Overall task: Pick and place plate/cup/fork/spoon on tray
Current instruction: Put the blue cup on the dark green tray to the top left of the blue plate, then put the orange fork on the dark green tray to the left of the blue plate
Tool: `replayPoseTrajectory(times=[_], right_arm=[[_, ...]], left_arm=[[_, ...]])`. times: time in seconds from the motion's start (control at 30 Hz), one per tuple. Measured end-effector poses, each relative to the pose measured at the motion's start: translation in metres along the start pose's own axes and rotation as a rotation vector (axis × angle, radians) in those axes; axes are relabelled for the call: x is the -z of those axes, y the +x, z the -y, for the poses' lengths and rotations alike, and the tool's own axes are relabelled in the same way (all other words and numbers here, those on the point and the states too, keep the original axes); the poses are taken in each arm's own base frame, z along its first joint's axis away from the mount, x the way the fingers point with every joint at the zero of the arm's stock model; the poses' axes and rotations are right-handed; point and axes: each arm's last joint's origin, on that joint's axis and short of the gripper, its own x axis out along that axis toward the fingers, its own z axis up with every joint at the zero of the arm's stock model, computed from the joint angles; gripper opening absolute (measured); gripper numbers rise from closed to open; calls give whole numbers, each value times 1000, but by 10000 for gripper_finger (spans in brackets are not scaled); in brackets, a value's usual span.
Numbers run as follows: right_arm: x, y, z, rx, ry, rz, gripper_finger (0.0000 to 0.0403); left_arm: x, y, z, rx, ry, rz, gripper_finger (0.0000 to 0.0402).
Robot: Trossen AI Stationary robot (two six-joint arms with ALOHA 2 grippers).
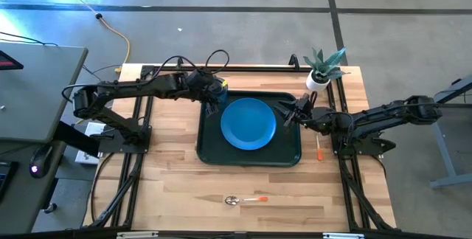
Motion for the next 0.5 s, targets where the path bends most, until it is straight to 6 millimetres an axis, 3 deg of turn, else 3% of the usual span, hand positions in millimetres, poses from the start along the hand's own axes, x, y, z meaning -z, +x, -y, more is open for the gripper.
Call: replayPoseTrajectory(times=[0.27,0.5], right_arm=[[0,0,0,7,-3,-3,140],[1,0,1,26,-4,-5,140]], left_arm=[[-2,-15,1,0,14,41,180],[-6,-49,2,-58,20,142,180]])
